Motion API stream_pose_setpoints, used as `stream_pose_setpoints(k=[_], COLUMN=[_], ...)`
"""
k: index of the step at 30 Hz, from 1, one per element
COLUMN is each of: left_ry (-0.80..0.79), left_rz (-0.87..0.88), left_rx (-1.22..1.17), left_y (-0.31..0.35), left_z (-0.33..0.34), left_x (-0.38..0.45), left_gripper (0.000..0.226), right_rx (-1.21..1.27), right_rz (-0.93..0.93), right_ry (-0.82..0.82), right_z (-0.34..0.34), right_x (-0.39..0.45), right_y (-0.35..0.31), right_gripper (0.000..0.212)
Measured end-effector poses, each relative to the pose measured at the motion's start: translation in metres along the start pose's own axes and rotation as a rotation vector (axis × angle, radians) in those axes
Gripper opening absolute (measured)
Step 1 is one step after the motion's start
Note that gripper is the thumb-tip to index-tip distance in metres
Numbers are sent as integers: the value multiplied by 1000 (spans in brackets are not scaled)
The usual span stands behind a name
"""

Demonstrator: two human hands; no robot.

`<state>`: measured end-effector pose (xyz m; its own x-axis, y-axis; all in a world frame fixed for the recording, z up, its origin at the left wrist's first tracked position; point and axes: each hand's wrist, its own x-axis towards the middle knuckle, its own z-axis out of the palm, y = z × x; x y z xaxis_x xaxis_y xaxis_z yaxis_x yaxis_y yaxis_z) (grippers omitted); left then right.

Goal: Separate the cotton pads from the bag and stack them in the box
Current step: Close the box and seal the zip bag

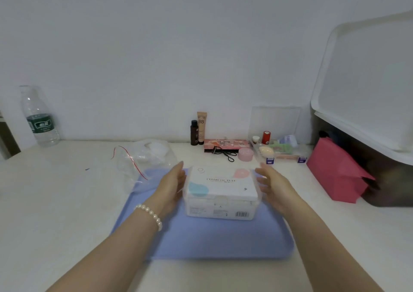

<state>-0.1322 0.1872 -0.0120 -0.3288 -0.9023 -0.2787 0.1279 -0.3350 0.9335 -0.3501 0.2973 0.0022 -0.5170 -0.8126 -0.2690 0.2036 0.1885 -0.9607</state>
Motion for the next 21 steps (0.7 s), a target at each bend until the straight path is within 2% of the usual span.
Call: stream_pose_setpoints(k=[2,6,10,13,17,21], left_ry=[-71,-32,18,18,40,79], left_rz=[38,110,140,167,197,211], left_rx=[139,306,350,370,475,526], left_y=[-7,-18,-16,-17,-20,-19], left_z=[-1,4,9,15,19,21], left_x=[-11,-22,-19,-20,-16,-12], left_gripper=[25,14,17,22,15,23], right_rx=[-168,-336,-374,-384,-442,-464], right_rz=[4,-148,-187,-182,-213,-249], right_ry=[-29,-11,6,-31,-41,-60], right_z=[3,15,18,19,20,21], right_x=[-15,-30,-24,-20,-13,-4], right_y=[6,18,15,12,12,7], right_gripper=[34,18,13,26,47,43])
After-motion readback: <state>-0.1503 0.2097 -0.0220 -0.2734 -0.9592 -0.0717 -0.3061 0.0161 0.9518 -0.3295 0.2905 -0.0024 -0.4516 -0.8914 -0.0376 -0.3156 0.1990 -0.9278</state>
